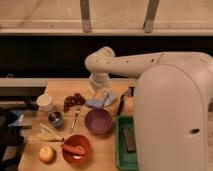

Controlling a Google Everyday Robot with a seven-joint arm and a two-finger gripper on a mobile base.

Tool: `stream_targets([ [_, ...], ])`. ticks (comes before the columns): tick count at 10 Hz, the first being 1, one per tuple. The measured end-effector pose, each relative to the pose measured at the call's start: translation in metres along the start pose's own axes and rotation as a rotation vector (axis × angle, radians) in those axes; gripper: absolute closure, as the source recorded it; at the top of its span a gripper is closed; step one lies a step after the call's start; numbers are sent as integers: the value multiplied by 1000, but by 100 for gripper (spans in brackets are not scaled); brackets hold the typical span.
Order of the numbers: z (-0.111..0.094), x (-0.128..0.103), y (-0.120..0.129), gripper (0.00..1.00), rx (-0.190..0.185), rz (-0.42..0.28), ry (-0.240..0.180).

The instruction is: Place banana in tray

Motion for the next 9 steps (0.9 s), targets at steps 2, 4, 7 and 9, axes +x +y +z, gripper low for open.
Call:
stream_targets([
  [2,1,-19,55,26,-37,-142,4],
  [4,1,-17,57,26,-37,-154,10],
  [7,2,-19,60,26,-37,-159,9],
  [9,5,-19,61,26,-36,-170,23],
])
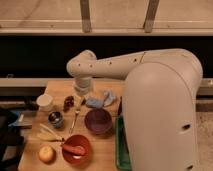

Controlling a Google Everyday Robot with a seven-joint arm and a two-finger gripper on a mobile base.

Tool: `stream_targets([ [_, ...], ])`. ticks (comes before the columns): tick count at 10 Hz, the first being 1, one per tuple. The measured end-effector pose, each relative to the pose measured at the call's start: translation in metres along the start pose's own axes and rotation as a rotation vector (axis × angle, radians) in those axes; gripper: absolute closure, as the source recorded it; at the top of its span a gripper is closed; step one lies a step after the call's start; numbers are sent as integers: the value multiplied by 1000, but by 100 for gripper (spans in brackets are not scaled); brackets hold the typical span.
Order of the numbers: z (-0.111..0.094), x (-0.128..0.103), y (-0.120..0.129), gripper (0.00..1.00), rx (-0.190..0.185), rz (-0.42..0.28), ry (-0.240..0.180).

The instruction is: Place banana in tray

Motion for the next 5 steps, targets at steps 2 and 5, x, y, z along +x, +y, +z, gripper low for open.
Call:
stream_targets([
  [2,17,-9,29,26,-22,-39,11],
  [5,33,-23,73,26,-42,-86,13],
])
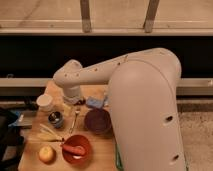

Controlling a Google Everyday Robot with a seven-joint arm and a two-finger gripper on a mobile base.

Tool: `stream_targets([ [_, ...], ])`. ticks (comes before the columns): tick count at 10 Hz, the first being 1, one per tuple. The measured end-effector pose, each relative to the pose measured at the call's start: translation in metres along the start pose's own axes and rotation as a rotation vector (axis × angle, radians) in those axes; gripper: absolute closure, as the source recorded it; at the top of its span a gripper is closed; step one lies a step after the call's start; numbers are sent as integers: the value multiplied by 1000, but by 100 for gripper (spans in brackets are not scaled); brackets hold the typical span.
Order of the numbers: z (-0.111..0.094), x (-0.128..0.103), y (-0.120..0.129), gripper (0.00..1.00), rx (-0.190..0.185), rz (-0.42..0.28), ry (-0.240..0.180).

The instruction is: Place banana in tray

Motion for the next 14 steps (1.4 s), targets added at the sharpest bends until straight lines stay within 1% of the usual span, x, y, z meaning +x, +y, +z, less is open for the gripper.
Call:
stream_targets([
  [2,10,-1,12,26,-21,-12,-5],
  [5,26,-2,44,26,-50,-21,-3],
  [6,28,-2,50,26,-54,-25,-5],
  [8,27,-1,47,26,-49,-23,-7],
  [11,29,-4,50,26,-56,-30,-1],
  [13,44,-10,64,26,-77,-52,23],
  [14,49,-11,69,26,-83,-58,31],
])
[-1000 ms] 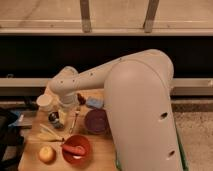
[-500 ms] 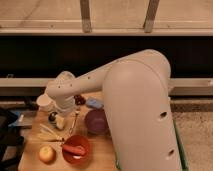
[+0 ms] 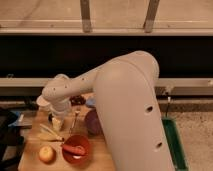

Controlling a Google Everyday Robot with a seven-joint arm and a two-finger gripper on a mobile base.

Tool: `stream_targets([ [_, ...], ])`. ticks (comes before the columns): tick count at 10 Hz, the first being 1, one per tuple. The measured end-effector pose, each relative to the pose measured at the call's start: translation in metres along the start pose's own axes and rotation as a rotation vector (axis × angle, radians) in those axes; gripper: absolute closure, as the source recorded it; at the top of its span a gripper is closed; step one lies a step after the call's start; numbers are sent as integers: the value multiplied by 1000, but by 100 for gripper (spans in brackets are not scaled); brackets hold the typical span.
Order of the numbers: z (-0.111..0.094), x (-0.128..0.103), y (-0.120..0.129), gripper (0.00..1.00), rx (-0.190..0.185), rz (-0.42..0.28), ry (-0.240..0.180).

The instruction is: Place banana in tray

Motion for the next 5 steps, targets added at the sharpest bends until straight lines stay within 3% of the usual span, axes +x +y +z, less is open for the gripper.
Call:
stream_targets([
  [5,16,5,11,26,-32,5,19],
])
